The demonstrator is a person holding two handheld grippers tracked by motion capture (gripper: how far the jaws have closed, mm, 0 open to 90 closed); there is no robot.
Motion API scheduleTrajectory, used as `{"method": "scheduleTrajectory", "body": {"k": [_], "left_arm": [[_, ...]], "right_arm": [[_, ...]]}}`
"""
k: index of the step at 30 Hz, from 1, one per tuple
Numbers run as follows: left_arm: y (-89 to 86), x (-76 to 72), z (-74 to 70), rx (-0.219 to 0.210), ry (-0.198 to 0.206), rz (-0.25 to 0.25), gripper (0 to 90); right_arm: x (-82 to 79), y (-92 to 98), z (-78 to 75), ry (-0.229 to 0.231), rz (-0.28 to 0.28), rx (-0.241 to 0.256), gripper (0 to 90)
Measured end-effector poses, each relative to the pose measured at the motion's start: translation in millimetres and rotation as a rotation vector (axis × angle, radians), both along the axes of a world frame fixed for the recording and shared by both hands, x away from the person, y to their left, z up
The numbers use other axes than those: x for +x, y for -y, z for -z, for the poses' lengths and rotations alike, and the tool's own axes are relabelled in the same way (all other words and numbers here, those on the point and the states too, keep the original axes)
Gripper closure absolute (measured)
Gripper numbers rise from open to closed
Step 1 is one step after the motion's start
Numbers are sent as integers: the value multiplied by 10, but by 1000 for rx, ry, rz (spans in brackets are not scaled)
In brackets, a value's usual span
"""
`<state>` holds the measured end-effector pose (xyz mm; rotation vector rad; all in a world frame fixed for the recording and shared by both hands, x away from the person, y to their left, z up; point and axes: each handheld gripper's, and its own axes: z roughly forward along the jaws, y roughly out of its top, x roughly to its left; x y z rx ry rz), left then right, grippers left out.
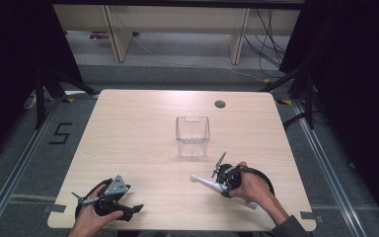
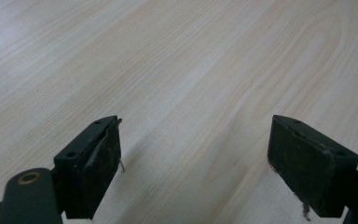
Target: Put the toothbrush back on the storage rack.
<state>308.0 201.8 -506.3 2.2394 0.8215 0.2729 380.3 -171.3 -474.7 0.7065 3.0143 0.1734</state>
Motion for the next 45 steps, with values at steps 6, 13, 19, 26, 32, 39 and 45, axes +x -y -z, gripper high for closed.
{"method": "scheduleTrajectory", "body": {"k": [6, 13, 19, 26, 32, 39, 45], "left_arm": [[-13, 9, -8, 21, 5, 7, 169], [-7, 6, 0, 15, -3, -1, 169], [-13, 12, -7, 20, 3, 8, 169], [-13, 12, -7, 20, 4, 5, 169], [-14, 9, -9, 19, 3, 1, 169], [-15, 10, -8, 20, 3, 1, 169], [-14, 13, -9, 20, 5, 4, 169]], "right_arm": [[6, 1, 8, 16, -18, -15, 666], [-9, 2, 1, 22, -22, -12, 667], [12, 37, -22, 55, -39, -10, 668], [-10, 70, -101, 65, -13, 24, 669], [-23, 124, -188, 86, 3, 49, 669], [-23, 240, -300, 150, 6, 125, 669], [-24, 325, -491, 202, 20, 203, 669]]}}
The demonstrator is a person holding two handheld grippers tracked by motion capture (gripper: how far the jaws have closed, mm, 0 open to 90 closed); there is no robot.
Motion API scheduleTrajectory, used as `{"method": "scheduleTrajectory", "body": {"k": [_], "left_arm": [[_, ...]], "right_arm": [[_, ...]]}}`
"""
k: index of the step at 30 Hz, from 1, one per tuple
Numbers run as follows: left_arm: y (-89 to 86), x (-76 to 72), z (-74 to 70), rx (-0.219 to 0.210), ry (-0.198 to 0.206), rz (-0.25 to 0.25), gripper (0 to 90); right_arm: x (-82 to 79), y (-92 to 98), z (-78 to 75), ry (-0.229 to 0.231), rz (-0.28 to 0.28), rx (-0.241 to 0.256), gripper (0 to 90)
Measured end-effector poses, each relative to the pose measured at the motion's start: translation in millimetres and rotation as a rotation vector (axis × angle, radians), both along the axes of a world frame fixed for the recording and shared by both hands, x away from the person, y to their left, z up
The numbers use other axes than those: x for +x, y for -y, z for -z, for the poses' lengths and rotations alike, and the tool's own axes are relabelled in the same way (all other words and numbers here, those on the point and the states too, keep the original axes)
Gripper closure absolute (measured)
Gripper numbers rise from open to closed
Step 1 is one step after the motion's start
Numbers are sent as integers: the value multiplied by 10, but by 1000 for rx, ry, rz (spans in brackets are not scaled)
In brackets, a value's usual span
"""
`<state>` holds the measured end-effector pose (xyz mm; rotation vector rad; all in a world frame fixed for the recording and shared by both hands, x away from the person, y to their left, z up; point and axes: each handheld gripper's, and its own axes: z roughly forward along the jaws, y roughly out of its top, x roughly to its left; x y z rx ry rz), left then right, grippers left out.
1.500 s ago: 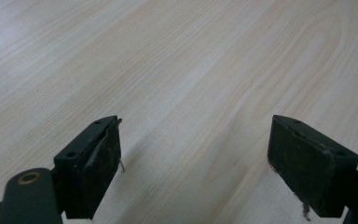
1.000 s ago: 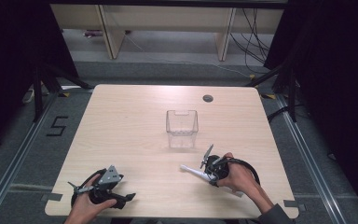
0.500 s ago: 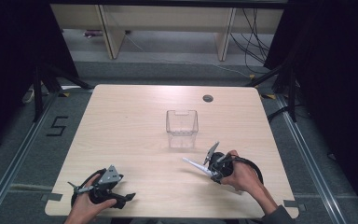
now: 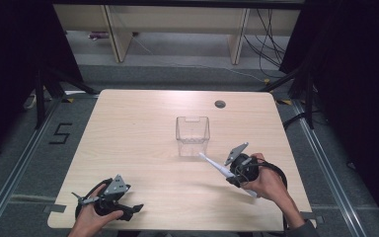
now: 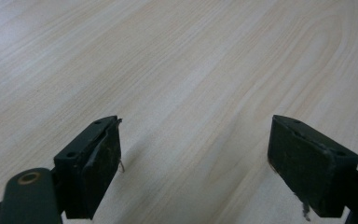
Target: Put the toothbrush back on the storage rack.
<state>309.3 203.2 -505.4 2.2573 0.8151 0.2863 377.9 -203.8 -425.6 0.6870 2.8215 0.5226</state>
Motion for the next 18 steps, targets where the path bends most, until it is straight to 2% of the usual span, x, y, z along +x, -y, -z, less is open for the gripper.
{"method": "scheduleTrajectory", "body": {"k": [1, 3, 4, 7, 8, 9, 10, 11, 12, 13, 14, 15, 16, 17, 18], "left_arm": [[-1, -1, -1, 0, 0, 0, 169], [1, -11, -2, -7, -6, -14, 169], [0, -11, -2, -7, -6, -14, 169], [0, -11, -2, -6, -6, -14, 169], [2, -9, -1, -7, -5, -12, 169], [2, -9, -1, -7, -5, -12, 169], [2, -9, -1, -7, -7, -13, 169], [2, -10, 0, -6, -7, -13, 169], [2, -10, 0, -6, -7, -13, 169], [1, -10, 1, -6, -8, -14, 169], [0, -10, 1, -5, -8, -14, 169], [1, -11, 1, -6, -8, -15, 169], [4, -11, 5, -12, -6, -13, 169], [5, -8, 5, -12, -4, -10, 169], [4, -2, 6, -9, -4, -9, 169]], "right_arm": [[13, 18, -37, 15, -2, 26, 669], [12, 43, -75, 18, 38, 71, 669], [24, 59, -87, 28, 32, 95, 669], [37, 95, -109, 42, 41, 124, 669], [47, 120, -123, 66, 67, 155, 669], [47, 120, -123, 66, 67, 155, 669], [56, 139, -132, 81, 72, 206, 669], [57, 153, -142, 82, 78, 223, 669], [57, 153, -142, 82, 78, 223, 669], [74, 176, -146, 88, 90, 265, 669], [74, 176, -146, 88, 90, 265, 669], [101, 198, -127, 108, 86, 283, 668], [132, 226, -117, 105, 107, 317, 668], [132, 226, -117, 105, 107, 317, 668], [151, 245, -107, 118, 134, 347, 669]]}}
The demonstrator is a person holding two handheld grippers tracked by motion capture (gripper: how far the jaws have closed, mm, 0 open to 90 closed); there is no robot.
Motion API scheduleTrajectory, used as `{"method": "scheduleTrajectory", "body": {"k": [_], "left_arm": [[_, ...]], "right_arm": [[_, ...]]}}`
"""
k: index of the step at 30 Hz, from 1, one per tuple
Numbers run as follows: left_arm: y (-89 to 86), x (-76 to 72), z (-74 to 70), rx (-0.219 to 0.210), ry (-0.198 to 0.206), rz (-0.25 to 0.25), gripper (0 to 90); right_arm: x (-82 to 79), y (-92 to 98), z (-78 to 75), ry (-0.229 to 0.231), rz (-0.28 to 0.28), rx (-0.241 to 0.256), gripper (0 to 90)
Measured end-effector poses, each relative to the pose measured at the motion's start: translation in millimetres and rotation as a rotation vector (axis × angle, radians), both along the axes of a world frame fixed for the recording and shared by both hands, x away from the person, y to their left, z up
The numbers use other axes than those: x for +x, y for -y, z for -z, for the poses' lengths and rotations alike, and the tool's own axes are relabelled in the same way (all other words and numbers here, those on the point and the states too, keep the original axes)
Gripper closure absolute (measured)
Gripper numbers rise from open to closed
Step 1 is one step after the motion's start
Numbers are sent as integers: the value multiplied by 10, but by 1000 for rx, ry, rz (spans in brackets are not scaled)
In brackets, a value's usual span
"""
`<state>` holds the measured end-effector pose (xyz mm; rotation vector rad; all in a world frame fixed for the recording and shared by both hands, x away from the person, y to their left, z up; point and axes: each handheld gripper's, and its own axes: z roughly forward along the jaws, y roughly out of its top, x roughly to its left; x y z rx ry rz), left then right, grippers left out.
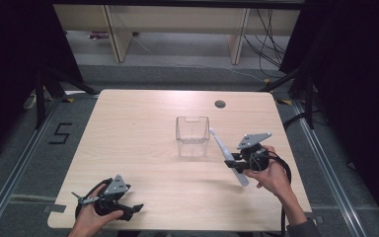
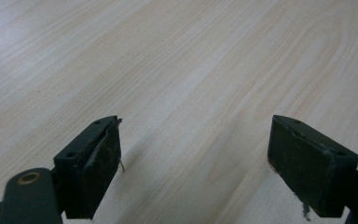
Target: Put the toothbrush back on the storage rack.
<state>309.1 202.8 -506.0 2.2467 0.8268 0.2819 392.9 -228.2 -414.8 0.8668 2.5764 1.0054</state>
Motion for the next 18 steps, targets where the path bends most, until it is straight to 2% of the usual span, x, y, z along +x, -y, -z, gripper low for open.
{"method": "scheduleTrajectory", "body": {"k": [3, 5, 9, 11, 12, 14, 15, 18], "left_arm": [[-1, 0, 4, -1, -2, 1, 169], [-1, -8, 2, -5, -3, -8, 169], [2, -4, 0, -3, 2, -2, 169], [1, -1, 2, 0, 1, 0, 169], [1, 0, 3, -2, 0, 0, 169], [0, 0, 2, -2, 0, 0, 169], [-1, -2, 3, -3, -1, 0, 169], [-1, -8, 4, -6, -3, -5, 169]], "right_arm": [[8, 12, -27, 0, 12, 16, 669], [37, 5, -49, 44, 17, 39, 668], [46, -13, -111, 24, 31, 56, 668], [98, -25, -144, 62, 11, 64, 669], [104, -45, -156, 48, 21, 78, 669], [116, -49, -175, 50, 18, 81, 668], [137, -66, -198, 49, 33, 93, 669], [178, -83, -226, 73, 19, 99, 669]]}}
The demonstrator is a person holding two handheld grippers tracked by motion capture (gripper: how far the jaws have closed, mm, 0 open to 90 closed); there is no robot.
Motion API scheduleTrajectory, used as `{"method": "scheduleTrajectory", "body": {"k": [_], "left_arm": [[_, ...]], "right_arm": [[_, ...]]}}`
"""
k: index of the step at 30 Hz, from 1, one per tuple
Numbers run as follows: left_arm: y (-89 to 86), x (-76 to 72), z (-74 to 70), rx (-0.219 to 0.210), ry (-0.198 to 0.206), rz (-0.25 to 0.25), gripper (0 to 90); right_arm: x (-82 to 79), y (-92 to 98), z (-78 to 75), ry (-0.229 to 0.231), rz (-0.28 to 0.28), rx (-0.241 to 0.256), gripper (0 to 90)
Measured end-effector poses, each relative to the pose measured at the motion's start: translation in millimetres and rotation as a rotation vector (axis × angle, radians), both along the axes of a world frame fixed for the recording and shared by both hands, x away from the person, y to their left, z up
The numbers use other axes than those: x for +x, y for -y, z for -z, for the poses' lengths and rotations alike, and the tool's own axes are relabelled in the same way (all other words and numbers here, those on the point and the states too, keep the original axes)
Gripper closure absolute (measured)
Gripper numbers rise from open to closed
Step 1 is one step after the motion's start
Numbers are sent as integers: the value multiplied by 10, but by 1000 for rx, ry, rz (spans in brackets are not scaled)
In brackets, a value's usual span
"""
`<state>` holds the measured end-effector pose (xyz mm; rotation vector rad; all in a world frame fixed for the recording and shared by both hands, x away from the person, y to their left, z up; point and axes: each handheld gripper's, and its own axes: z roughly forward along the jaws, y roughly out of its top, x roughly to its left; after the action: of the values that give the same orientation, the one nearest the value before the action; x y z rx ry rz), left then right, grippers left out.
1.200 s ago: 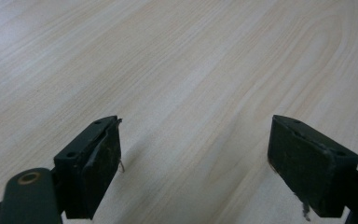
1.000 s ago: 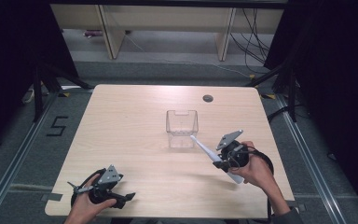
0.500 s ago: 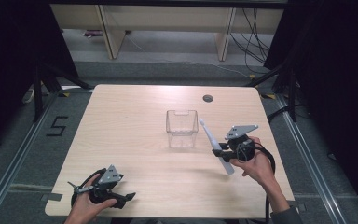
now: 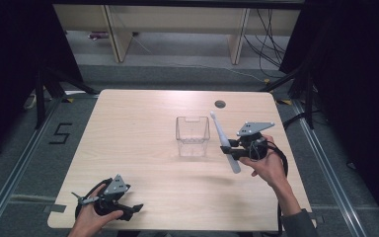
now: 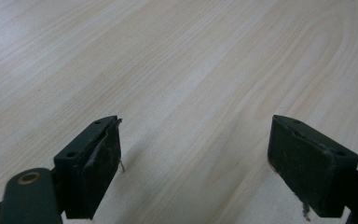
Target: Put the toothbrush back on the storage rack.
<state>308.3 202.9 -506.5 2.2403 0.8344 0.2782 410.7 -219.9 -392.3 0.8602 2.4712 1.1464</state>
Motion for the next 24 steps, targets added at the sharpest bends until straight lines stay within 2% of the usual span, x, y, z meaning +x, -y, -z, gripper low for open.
{"method": "scheduleTrajectory", "body": {"k": [1, 3, 4, 6, 7, 8, 9, 10, 14, 15, 17, 18, 19, 22, 23, 24], "left_arm": [[0, 4, -1, 3, 2, 5, 169], [1, 6, -3, 5, 4, 6, 169], [1, 6, -4, 6, 4, 7, 169], [-1, 8, -3, 8, 3, 8, 169], [1, 5, -1, 2, 2, 4, 169], [-1, 5, -2, 3, 2, 4, 169], [-2, 5, -2, 5, 3, 5, 169], [-1, 5, -3, 5, 3, 5, 169], [2, -2, -6, -1, 2, -1, 169], [0, 0, -6, 1, 4, -1, 169], [1, 0, -5, 1, 2, -1, 169], [1, 3, -5, 4, 4, 4, 169], [1, 3, -5, 4, 4, 4, 169], [4, -5, -6, -4, 4, 1, 169], [-1, -3, -7, -2, 4, -1, 169], [-2, -1, -6, 0, 3, -1, 169]], "right_arm": [[-3, -11, -13, -21, 19, 4, 668], [18, -35, -34, -15, 15, 10, 668], [49, -38, -37, 7, -1, 13, 668], [55, -54, -56, -2, 12, 29, 669], [79, -52, -71, 16, -4, 22, 669], [80, -62, -81, 19, 11, 29, 669], [99, -62, -97, 26, 0, 28, 668], [88, -79, -100, 5, 17, 47, 669], [147, -109, -153, 16, 16, 83, 668], [166, -104, -175, 37, 9, 68, 669], [173, -141, -216, 26, 12, 82, 669], [194, -148, -226, 48, 2, 83, 668], [193, -162, -245, 31, 5, 90, 668], [211, -188, -279, 34, 8, 86, 668], [238, -206, -300, 34, -3, 98, 668], [251, -209, -308, 54, -3, 99, 668]]}}
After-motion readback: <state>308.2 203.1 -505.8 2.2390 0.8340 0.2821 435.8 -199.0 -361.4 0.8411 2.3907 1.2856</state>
